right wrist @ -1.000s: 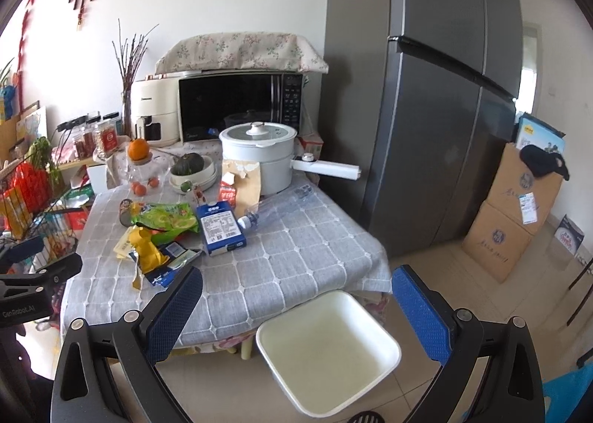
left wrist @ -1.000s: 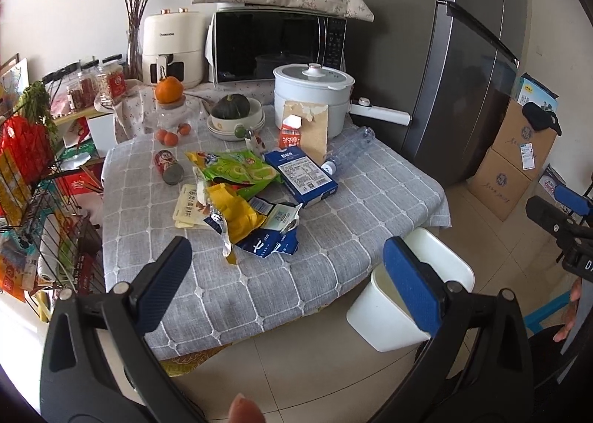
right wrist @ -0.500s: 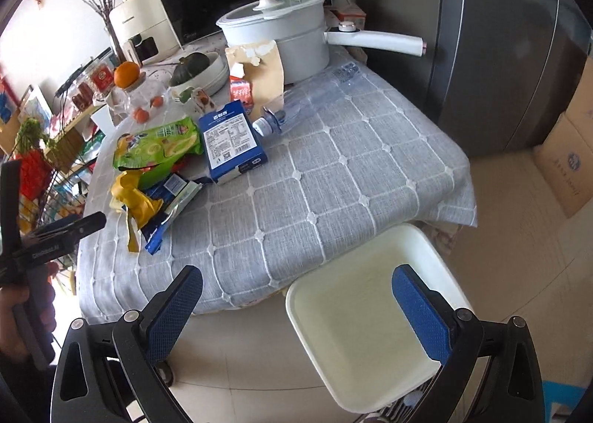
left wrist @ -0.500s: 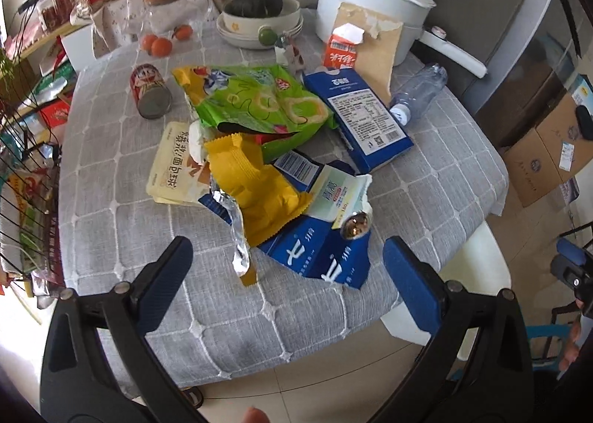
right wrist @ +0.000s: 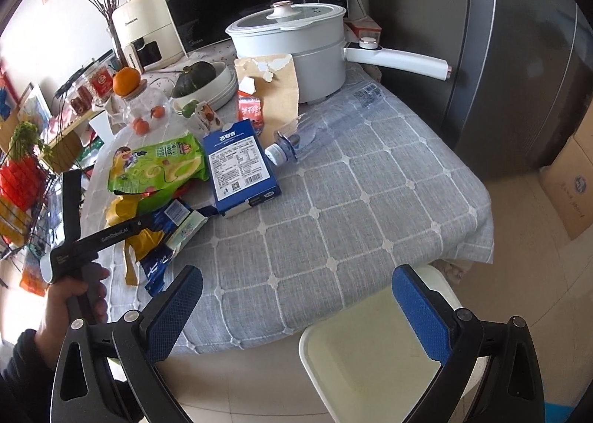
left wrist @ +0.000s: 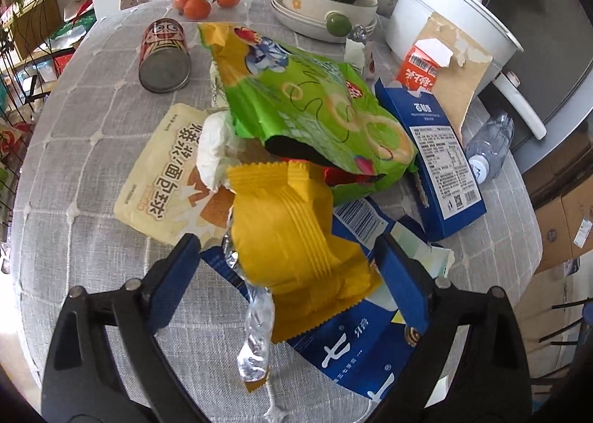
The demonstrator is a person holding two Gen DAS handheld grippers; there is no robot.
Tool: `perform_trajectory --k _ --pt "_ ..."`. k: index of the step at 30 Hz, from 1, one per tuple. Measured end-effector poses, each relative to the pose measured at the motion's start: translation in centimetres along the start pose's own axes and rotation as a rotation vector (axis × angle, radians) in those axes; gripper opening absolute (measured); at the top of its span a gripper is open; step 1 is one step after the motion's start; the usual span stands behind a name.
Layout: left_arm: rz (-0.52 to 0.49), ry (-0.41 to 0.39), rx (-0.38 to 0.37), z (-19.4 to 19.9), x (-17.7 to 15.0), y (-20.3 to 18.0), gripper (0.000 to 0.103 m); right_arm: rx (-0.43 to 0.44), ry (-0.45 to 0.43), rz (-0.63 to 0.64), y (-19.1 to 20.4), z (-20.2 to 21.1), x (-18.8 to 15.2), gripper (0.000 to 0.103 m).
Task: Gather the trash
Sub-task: 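Grasp the yellow wrapper with the left tool while the right tool grasps the blue wrapper, then carry the blue wrapper in the right tool over the white bin and release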
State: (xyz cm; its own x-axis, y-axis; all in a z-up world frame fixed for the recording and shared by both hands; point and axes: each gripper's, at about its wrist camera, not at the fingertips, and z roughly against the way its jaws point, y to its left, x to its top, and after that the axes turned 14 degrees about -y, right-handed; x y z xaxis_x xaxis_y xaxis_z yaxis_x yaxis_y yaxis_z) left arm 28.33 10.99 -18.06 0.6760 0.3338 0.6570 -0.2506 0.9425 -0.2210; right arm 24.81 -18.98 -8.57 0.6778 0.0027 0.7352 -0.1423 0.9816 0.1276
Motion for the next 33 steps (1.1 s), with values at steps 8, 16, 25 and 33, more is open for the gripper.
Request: perform_trajectory --k 8,16,25,33 --pt "0.031 0.006 -0.105 1.6 0.3 1.3 0.050 0.063 0.055 -0.039 2.7 -3.7 -0.4 0.103" --pt "-0.001 0.007 -0.172 4.7 0.0 2.8 0.042 0.189 0.182 -0.149 6.3 -9.2 -1.8 0.099" --pt "-0.020 -0.012 -0.190 7.9 -0.4 5.4 0.042 0.287 0.316 -0.287 9.5 -15.5 -5.1 0.035" --pt "-0.014 -0.026 -0.190 9.1 -0.4 7.0 0.042 0.301 0.308 -0.280 10.7 -14.9 -5.0 0.011"
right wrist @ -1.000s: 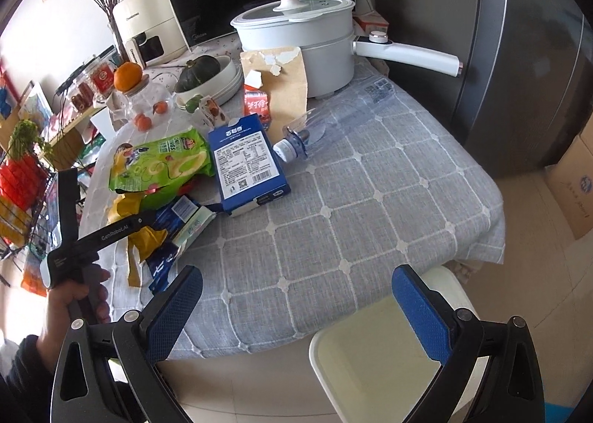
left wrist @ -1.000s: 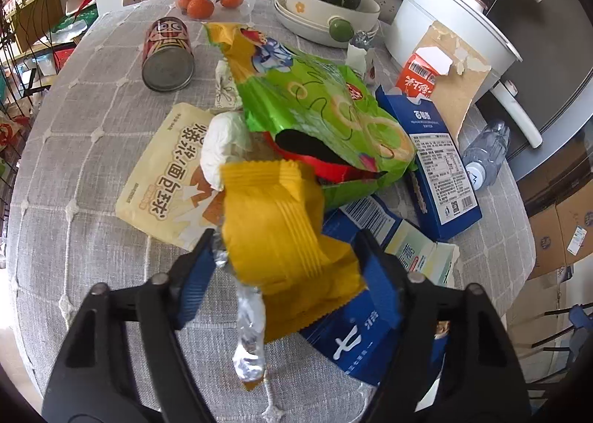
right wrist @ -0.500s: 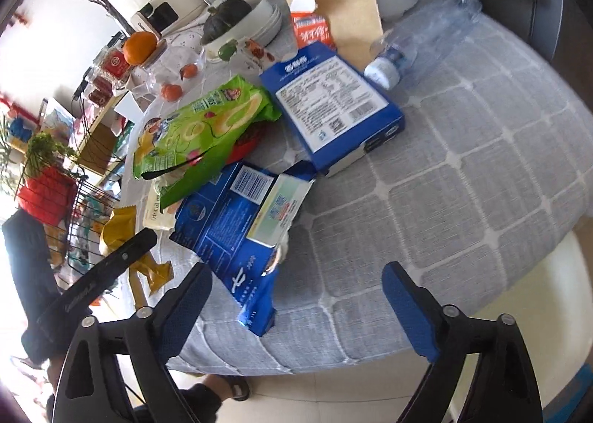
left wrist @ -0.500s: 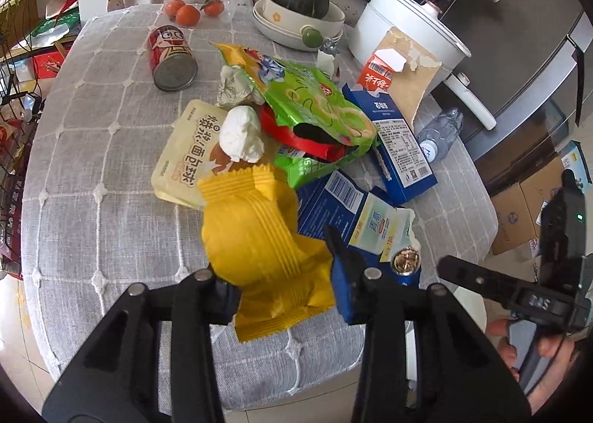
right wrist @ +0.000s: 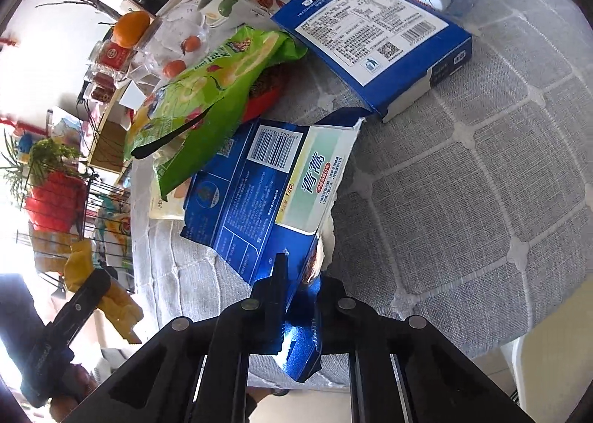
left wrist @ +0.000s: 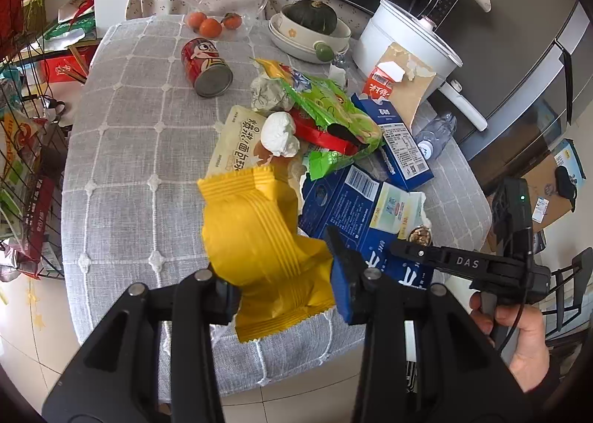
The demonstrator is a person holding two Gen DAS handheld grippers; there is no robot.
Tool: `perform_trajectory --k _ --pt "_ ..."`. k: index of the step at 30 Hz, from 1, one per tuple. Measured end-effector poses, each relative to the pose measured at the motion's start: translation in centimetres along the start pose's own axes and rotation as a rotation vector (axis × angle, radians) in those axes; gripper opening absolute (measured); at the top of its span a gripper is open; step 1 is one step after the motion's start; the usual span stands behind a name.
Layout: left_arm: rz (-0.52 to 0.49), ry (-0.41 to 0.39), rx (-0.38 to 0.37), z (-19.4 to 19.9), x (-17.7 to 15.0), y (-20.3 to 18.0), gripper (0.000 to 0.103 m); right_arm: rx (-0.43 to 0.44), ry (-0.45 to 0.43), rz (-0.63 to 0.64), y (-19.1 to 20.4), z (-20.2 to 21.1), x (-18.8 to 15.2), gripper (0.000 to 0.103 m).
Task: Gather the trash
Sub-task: 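Carry the blue wrapper in the right tool over the white bin and release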
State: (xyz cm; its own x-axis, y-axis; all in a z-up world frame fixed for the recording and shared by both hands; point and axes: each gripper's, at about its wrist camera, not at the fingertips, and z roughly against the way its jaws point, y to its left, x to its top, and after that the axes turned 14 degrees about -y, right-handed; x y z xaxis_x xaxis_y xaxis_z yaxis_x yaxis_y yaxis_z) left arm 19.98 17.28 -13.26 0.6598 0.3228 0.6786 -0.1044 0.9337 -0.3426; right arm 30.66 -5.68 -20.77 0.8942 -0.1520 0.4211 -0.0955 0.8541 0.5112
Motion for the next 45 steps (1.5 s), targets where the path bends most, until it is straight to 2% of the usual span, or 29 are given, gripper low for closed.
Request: perform_trajectory --k 5,12,22,27,33,45 --pt "-0.003 -0.003 -0.017 0.5 -0.3 -0.4 0.042 0.009 -0.037 0.055 0.2 3.0 0.3 0.009" --pt "-0.058 0.003 -0.072 0.4 -1.0 -3.8 0.042 -0.010 -0.071 0.070 -1.8 7.2 0.3 0.008" --pt "-0.152 0.041 -0.174 -0.5 -3.0 -10.2 0.042 -0.032 -0.157 0.027 -7.5 14.6 -0.1 0.008" --pt "-0.216 0.075 -0.191 -1.8 -4.4 -12.7 0.042 -0.056 -0.181 -0.002 -11.4 18.1 -0.6 0.008" --pt "-0.246 0.101 -0.177 -3.2 -5.5 -13.8 0.042 -0.120 -0.183 -0.069 -16.0 20.4 -1.4 0.008" --pt "-0.271 0.059 -0.217 -1.2 -5.1 -15.0 0.042 -0.198 -0.203 -0.043 -21.3 25.9 -4.2 0.008"
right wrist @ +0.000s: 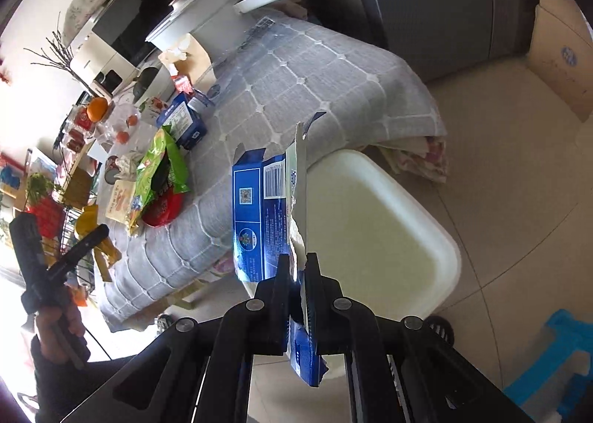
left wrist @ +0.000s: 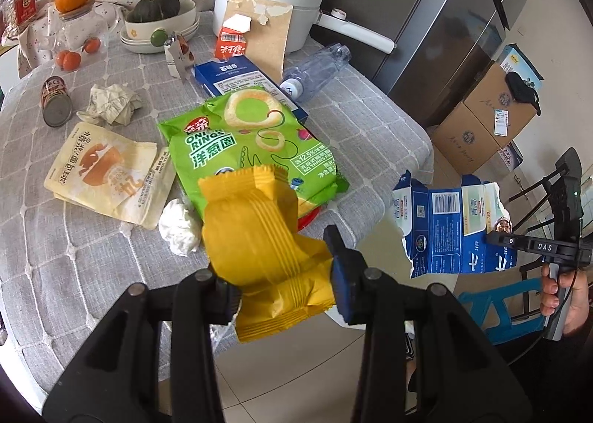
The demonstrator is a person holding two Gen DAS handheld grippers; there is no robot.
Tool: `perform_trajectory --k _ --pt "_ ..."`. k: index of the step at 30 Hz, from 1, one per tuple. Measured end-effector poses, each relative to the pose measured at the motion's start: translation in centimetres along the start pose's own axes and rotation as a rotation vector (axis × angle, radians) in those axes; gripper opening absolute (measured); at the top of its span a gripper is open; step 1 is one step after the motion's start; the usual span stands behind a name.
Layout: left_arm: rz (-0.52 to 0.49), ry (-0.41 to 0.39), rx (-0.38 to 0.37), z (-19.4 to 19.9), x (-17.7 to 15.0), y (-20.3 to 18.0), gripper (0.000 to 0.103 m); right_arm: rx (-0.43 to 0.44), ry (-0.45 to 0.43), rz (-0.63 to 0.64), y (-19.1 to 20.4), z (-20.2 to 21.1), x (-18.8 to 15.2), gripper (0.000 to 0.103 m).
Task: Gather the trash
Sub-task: 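Carry the blue wrapper in the right tool over the white bin and release, then move the yellow wrapper over the bin and open the left tool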
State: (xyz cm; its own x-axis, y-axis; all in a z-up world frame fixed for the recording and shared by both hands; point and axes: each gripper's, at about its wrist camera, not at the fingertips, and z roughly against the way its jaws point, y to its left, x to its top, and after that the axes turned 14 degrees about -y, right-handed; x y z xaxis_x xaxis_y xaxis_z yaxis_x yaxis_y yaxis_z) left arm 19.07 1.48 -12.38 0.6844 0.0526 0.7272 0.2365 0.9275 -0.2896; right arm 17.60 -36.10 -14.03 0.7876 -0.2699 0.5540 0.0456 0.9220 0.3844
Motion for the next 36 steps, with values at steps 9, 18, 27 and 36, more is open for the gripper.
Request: perform_trajectory --k 9,18,27,36 --pt "-0.042 0.007 -0.055 -0.4 -0.3 -2.8 0.042 -0.072 0.127 -0.012 -3.7 -2.7 -2.8 0.008" --pt "-0.125 0.061 -0.125 -2.5 -2.0 -7.6 0.042 -0.094 0.194 -0.015 -3.6 -7.1 -3.5 0.017" --pt "-0.228 0.130 -0.194 -5.5 -4.5 -12.7 0.042 -0.126 0.127 -0.048 -4.6 -4.3 -2.3 0.064" --pt "-0.304 0.161 -0.243 -9.5 -6.7 -16.0 0.044 -0.186 0.094 0.016 -5.0 -2.0 -2.5 0.069"
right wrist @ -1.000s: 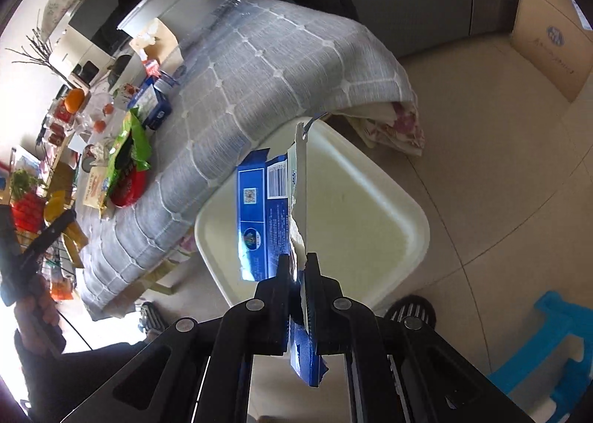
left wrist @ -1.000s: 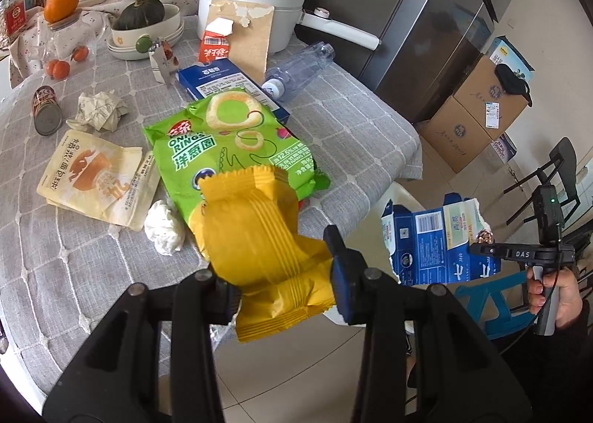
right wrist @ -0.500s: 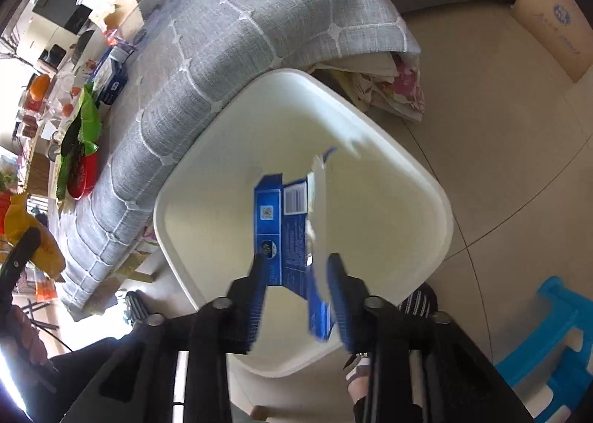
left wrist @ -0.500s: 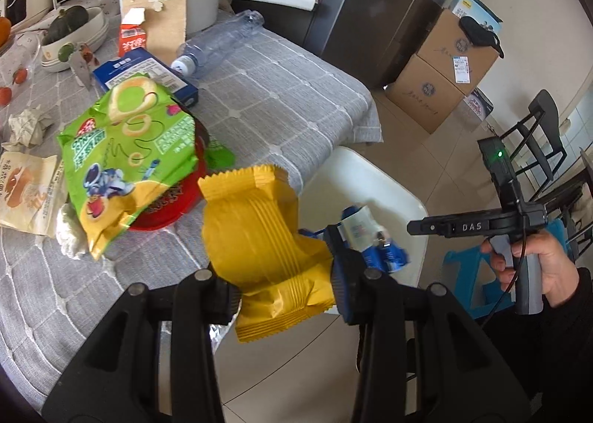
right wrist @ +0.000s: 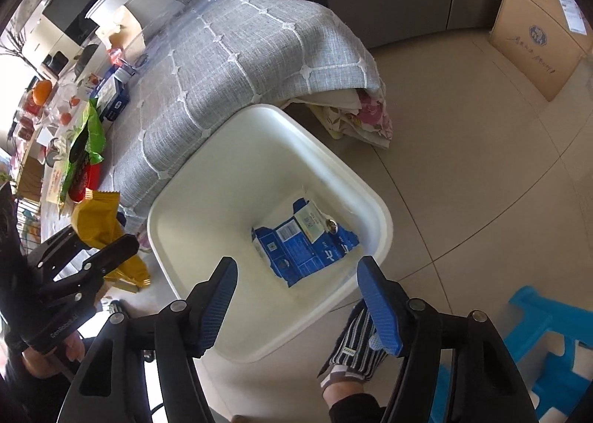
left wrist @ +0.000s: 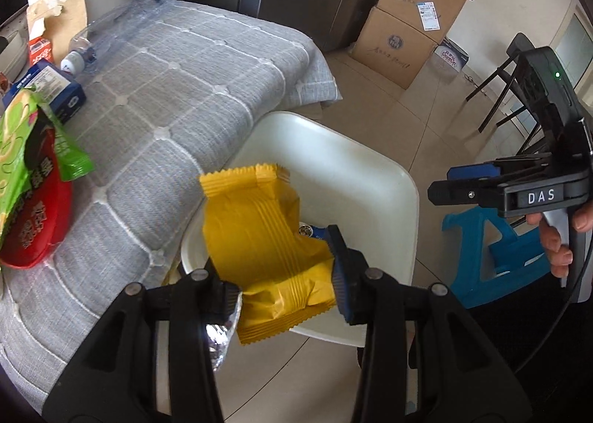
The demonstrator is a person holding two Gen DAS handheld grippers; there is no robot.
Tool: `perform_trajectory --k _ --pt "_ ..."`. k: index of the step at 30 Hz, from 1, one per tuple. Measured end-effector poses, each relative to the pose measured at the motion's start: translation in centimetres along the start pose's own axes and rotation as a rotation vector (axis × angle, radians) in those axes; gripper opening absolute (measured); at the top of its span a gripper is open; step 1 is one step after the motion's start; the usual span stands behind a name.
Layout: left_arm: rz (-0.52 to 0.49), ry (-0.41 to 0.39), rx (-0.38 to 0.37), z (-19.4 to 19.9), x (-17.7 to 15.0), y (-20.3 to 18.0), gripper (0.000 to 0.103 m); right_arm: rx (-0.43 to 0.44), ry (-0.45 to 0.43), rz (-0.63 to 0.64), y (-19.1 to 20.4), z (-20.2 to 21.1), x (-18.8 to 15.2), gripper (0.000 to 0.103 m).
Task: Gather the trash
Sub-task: 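Move the yellow wrapper over the bin and open the left tool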
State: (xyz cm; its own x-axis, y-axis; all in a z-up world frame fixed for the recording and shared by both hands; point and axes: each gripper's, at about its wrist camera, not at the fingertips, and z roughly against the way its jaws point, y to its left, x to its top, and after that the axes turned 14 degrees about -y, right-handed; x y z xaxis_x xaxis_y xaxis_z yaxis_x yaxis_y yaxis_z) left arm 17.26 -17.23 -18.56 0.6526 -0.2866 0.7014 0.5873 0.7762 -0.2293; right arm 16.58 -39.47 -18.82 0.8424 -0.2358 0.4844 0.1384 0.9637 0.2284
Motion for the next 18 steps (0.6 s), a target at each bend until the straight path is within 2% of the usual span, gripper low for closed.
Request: perform_trajectory --k 2,4,5,6,12,18 --pt "-0.011 -0.003 0.001 -0.4 -0.1 -0.4 0.050 -0.013 -0.005 -0.005 -0.4 0.2 -0.1 0.069" --pt "-0.037 -0.001 0.042 -0.6 0.1 -0.8 0.066 -0.021 -0.009 -0.015 -0.9 0.4 -0.2 0.071" --pt "-0.052 -0.005 0.078 -0.6 0.2 -1.0 0.081 -0.024 -0.011 -0.018 -1.1 0.5 -0.2 0.072" --pt "-0.063 -0.020 0.102 -0.3 0.2 -1.1 0.087 -0.026 -0.016 -0.022 -1.3 0.7 -0.1 0.074" --pt "-0.065 -0.033 0.148 1.1 0.4 -0.2 0.092 -0.031 -0.036 -0.015 -1.2 1.2 0.3 0.077" --pt "-0.034 -0.045 0.193 2.8 0.5 1.3 0.093 -0.019 -0.048 0.009 0.3 1.5 0.8 0.078"
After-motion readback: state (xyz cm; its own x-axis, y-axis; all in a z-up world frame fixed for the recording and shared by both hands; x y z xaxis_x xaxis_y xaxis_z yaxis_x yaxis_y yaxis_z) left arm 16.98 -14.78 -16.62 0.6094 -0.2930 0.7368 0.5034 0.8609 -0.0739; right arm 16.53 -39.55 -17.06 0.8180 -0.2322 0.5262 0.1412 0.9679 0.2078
